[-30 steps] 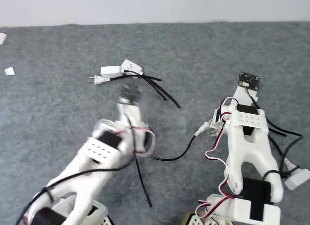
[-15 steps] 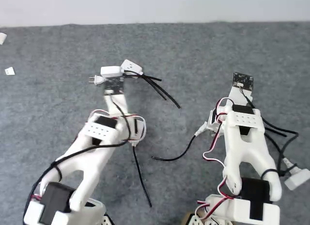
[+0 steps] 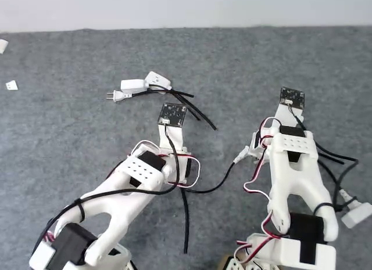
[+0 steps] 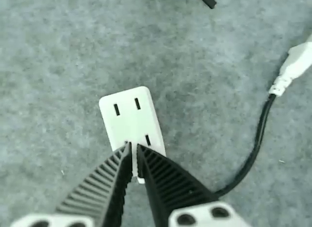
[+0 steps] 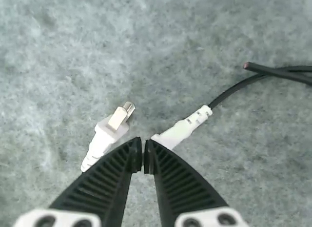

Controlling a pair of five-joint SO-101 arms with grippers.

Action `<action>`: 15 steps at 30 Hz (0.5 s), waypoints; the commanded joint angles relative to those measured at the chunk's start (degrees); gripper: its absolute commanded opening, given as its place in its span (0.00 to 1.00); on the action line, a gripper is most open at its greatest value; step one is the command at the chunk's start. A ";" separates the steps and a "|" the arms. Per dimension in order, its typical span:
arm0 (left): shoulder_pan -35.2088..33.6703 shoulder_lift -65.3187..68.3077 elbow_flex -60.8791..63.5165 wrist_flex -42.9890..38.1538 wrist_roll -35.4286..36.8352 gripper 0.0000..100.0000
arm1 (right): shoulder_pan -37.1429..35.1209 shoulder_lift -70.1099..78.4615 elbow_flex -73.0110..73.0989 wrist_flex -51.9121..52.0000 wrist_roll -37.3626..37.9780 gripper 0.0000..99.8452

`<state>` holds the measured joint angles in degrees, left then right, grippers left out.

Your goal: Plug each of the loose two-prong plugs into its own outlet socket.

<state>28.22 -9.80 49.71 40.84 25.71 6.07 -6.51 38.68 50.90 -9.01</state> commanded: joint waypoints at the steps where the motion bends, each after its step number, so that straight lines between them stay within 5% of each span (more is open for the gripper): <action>1: 0.70 -1.49 -0.13 -1.14 0.35 0.02 | -0.40 -2.15 -0.53 -0.75 0.70 0.01; 7: 0.62 -1.93 0.31 -1.32 0.18 0.02 | -0.31 -2.77 -0.88 -0.31 -0.18 0.01; 10: 0.79 -1.85 0.31 -1.41 0.18 0.02 | -0.92 -3.03 -1.49 1.01 -6.77 0.01; 15: 0.53 -1.67 0.40 -1.85 -0.44 0.02 | -9.01 -2.42 -2.11 3.21 -11.52 0.01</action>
<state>28.66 -10.15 50.24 40.48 25.71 1.41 -7.03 38.68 53.63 -18.59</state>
